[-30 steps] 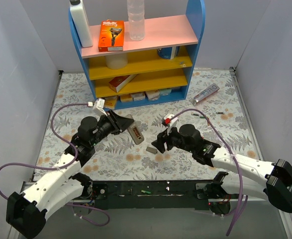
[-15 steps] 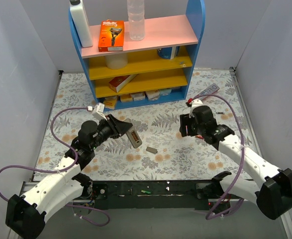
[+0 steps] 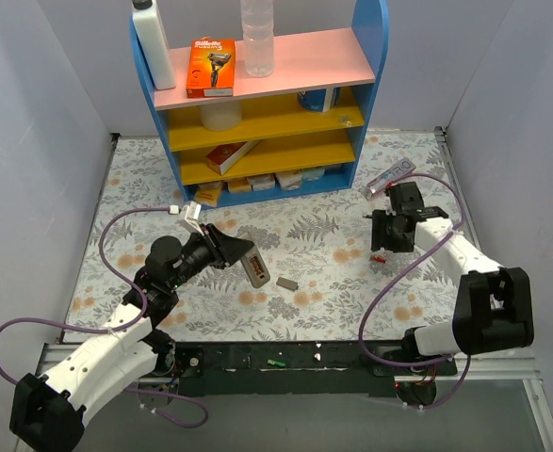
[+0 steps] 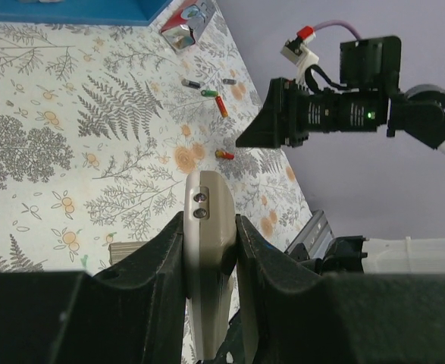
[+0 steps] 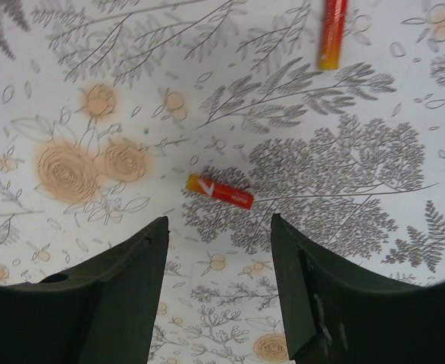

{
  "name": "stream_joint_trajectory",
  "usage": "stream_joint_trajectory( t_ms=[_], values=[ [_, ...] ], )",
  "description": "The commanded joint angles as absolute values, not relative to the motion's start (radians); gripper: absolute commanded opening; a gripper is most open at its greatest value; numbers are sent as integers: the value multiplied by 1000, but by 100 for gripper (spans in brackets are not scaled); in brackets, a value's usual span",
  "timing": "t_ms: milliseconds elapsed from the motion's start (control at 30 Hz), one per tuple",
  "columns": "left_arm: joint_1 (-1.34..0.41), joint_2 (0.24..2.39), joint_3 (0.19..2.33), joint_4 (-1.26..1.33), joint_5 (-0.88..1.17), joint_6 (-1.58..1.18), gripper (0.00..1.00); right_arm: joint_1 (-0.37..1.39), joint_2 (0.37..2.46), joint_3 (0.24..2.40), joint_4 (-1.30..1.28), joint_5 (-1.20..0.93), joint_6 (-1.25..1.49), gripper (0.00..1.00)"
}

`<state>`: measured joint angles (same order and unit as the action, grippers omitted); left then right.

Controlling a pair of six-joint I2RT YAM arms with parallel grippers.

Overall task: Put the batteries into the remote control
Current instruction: Pick up the battery from the center of the board.

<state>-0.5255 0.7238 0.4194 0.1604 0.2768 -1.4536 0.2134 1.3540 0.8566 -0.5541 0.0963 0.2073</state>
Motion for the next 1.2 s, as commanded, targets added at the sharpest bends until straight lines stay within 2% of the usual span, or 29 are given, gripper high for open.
stream_joint_trajectory(
  t_ms=[0,133,467,500,1167],
  values=[
    [-523,695,387,225,328,-1442,0,135,1419,948,-529,98,213,62],
    [-523,690,367,239,351,-1443,0,62,1535,1049,-543,112,195,53],
    [-523,676,371,210,345,-1402,0,11,1802,1319,-638,121,112,36],
    [-523,680,377,209,347,-1401,0,9,1815,1328,-641,117,112,32],
    [-523,709,400,202,351,-1396,0,-17,1954,1378,-652,98,43,31]
  ],
)
